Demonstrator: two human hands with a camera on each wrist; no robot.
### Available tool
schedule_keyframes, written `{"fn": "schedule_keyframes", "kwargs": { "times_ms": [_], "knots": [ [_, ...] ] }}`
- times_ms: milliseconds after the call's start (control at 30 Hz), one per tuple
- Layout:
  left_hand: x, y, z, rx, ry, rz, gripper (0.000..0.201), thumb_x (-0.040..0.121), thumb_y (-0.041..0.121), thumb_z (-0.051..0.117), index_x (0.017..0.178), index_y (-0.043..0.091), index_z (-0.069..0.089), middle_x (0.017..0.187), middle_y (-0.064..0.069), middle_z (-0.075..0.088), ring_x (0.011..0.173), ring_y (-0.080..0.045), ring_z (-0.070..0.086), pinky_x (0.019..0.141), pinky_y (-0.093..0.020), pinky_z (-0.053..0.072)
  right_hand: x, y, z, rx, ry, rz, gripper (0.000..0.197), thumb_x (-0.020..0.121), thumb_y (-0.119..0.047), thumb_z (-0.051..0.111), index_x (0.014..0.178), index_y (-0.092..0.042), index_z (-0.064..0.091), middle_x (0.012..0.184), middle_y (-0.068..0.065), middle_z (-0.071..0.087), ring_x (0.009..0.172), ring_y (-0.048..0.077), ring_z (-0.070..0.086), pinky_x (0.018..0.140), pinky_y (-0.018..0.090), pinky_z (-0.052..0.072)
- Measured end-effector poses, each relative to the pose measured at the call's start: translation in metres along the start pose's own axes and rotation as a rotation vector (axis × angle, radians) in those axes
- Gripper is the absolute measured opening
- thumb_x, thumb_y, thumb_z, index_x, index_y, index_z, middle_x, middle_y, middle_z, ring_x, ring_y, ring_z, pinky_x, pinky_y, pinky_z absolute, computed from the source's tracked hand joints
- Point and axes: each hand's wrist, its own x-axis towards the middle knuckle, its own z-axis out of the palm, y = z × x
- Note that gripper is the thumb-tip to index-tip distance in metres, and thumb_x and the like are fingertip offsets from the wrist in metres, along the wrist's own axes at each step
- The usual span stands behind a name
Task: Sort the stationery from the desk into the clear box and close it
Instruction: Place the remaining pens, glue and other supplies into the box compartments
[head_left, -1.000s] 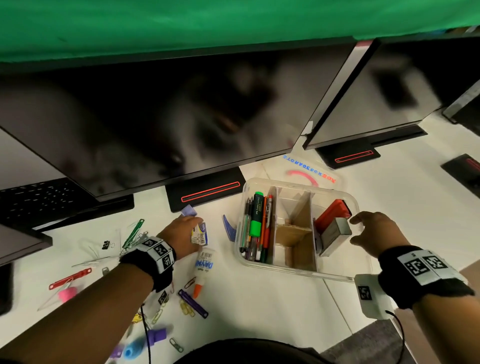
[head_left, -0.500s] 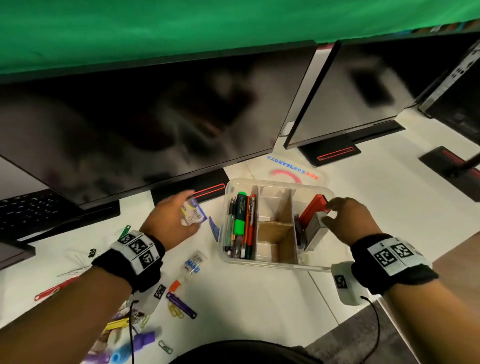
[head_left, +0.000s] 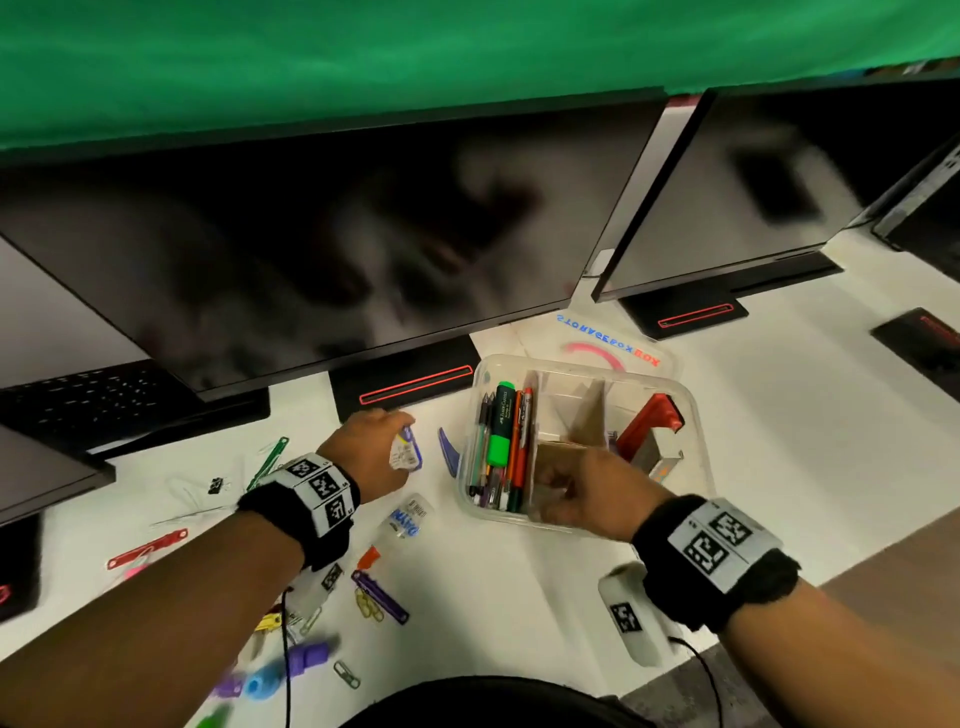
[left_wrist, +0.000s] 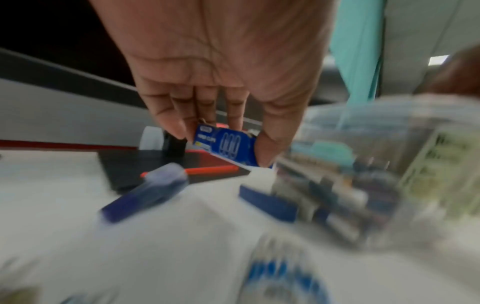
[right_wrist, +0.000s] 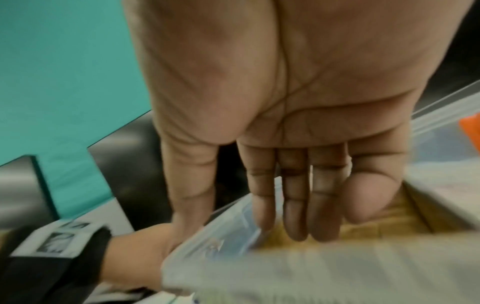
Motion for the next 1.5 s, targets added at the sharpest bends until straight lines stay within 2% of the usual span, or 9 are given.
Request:
{"fn": "schedule_keyframes", "kwargs": {
  "times_ms": [167, 333, 467, 667, 833, 967, 1067, 1333, 1500],
  "knots": [
    [0.008, -0.015, 0.031, 0.101, -0.154, -0.016, 0.071, 0.079, 0.032, 0.069, 0.141, 0.022, 0.035, 0.149, -0.005, 0.033, 0.138, -0.022, 0.033, 0.114, -0.033, 0.033, -0.008, 0.007, 0.032, -0.164, -0.041, -0.088, 0.030, 0.088, -0.031, 0.060, 0.116, -0.022, 0.063, 0.116, -0.002, 0.066, 0.104, 0.017, 0.060, 0.084, 0.022, 0.042],
    [0.022, -0.002, 0.034, 0.193, -0.201, 0.027, 0.070, 0.080, 0.037, 0.066, 0.140, 0.023, 0.034, 0.138, -0.002, 0.046, 0.130, -0.023, 0.042, 0.109, -0.036, 0.038, -0.009, 0.012, 0.037, -0.106, 0.034, -0.138, 0.025, 0.091, -0.024, 0.055, 0.114, -0.023, 0.065, 0.115, -0.003, 0.067, 0.104, 0.014, 0.061, 0.081, 0.014, 0.037],
    [0.039, 0.021, 0.033, 0.233, -0.110, 0.176, 0.051, 0.086, 0.021, 0.057, 0.135, 0.025, 0.042, 0.139, 0.000, 0.044, 0.130, -0.022, 0.039, 0.107, -0.037, 0.038, -0.009, 0.013, 0.040, -0.100, 0.057, -0.148, 0.024, 0.091, -0.024, 0.054, 0.112, -0.023, 0.065, 0.113, -0.003, 0.067, 0.103, 0.014, 0.061, 0.086, 0.019, 0.043],
    [0.050, 0.034, 0.035, 0.370, -0.205, 0.253, 0.028, 0.089, 0.015, 0.054, 0.116, 0.017, 0.059, 0.121, -0.005, 0.055, 0.118, -0.024, 0.049, 0.096, -0.037, 0.045, -0.007, 0.018, 0.044, -0.086, 0.070, -0.156, 0.022, 0.091, -0.026, 0.053, 0.108, -0.023, 0.065, 0.110, -0.002, 0.066, 0.100, 0.016, 0.060, 0.085, 0.022, 0.045],
    [0.046, 0.015, 0.024, 0.113, -0.285, 0.109, 0.020, 0.091, 0.023, 0.053, 0.104, 0.014, 0.065, 0.109, -0.007, 0.064, 0.105, -0.023, 0.058, 0.083, -0.024, 0.039, -0.006, 0.020, 0.048, -0.103, 0.094, -0.151, 0.023, 0.088, -0.027, 0.051, 0.107, -0.025, 0.064, 0.109, -0.002, 0.067, 0.100, 0.017, 0.061, 0.086, 0.025, 0.047],
    [0.027, 0.002, 0.006, -0.124, -0.129, -0.055, 0.011, 0.089, 0.024, 0.059, 0.096, 0.020, 0.066, 0.106, -0.008, 0.066, 0.107, -0.026, 0.057, 0.083, -0.027, 0.044, -0.007, 0.016, 0.044, -0.080, 0.054, -0.134, 0.025, 0.088, -0.030, 0.054, 0.109, -0.024, 0.064, 0.111, -0.003, 0.066, 0.101, 0.016, 0.060, 0.086, 0.023, 0.046],
    [0.008, 0.000, -0.011, -0.336, -0.007, -0.095, 0.006, 0.084, 0.021, 0.067, 0.078, 0.021, 0.064, 0.086, -0.004, 0.066, 0.081, -0.019, 0.060, 0.065, -0.021, 0.044, -0.010, 0.010, 0.029, 0.021, 0.041, -0.093, 0.025, 0.085, -0.037, 0.062, 0.104, -0.022, 0.067, 0.104, -0.006, 0.066, 0.094, 0.012, 0.062, 0.079, 0.020, 0.045],
    [-0.029, 0.053, -0.063, -0.424, 0.007, 0.173, 0.009, 0.082, 0.024, 0.069, 0.089, 0.020, 0.070, 0.075, 0.012, 0.060, 0.067, -0.001, 0.053, 0.066, -0.019, 0.043, -0.005, -0.038, -0.017, -0.009, 0.381, -0.213, 0.045, 0.081, -0.033, 0.069, 0.123, -0.018, 0.060, 0.117, 0.001, 0.060, 0.108, 0.018, 0.056, 0.093, 0.028, 0.045],
    [-0.028, 0.093, -0.066, -0.496, -0.042, 0.258, 0.009, 0.080, 0.023, 0.071, 0.086, 0.017, 0.073, 0.079, 0.000, 0.070, 0.069, -0.010, 0.061, 0.072, -0.031, 0.051, -0.004, -0.053, -0.018, -0.161, 0.444, -0.235, 0.027, 0.085, -0.028, 0.060, 0.107, -0.014, 0.067, 0.099, 0.007, 0.062, 0.088, 0.026, 0.061, 0.068, 0.027, 0.041]
  ]
}}
